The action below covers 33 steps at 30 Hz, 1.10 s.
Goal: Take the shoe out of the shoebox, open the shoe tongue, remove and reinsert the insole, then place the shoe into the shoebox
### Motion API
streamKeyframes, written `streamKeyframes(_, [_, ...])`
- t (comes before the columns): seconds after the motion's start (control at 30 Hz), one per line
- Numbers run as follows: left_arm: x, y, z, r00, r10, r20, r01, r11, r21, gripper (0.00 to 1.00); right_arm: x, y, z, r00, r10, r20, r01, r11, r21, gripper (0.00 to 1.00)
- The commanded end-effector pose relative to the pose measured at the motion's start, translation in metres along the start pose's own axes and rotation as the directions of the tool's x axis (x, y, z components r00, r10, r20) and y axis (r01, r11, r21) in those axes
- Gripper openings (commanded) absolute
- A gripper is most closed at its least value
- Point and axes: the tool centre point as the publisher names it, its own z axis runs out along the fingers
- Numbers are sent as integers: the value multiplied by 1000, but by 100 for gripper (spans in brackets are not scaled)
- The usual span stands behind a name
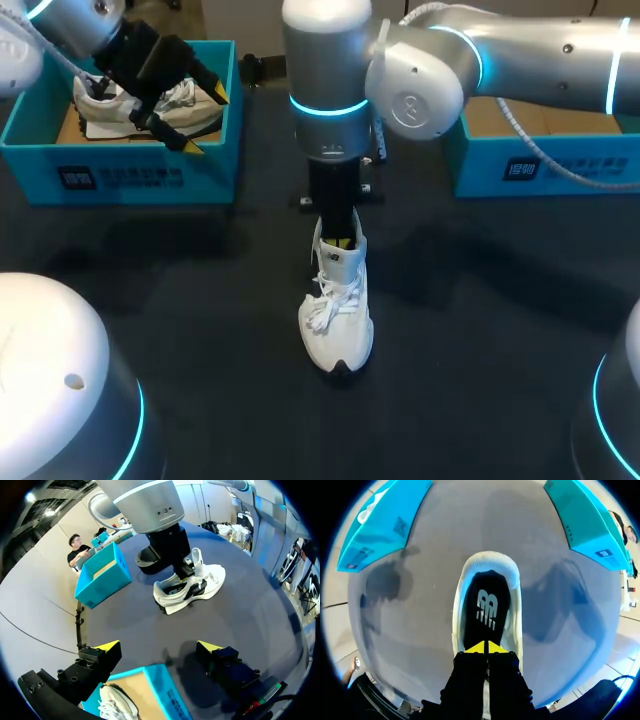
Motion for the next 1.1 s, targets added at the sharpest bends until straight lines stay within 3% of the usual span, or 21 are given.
streamKeyframes(0.03, [1,0,-1,1000,0,0,0,1000,-3,100,-2,-2,5,1000,8,-12,-8,1000,-4,14])
streamKeyframes(0.07, [1,0,-1,1000,0,0,0,1000,-3,100,-2,-2,5,1000,9,-13,-9,1000,-5,32])
streamKeyframes(0.17, [1,0,-1,1000,0,0,0,1000,-3,100,-2,-2,5,1000,13,-14,-13,1000,-6,72])
streamKeyframes(0.2, [1,0,-1,1000,0,0,0,1000,-3,100,-2,-3,5,1000,14,-13,-14,1000,-4,96])
streamKeyframes(0.23, [1,0,-1,1000,0,0,0,1000,-3,100,-2,-3,5,1000,13,-13,-13,1000,-2,100])
streamKeyframes(1.1, [1,0,-1,1000,0,0,0,1000,-3,100,2,-6,1,999,-35,-18,36,999,41,100])
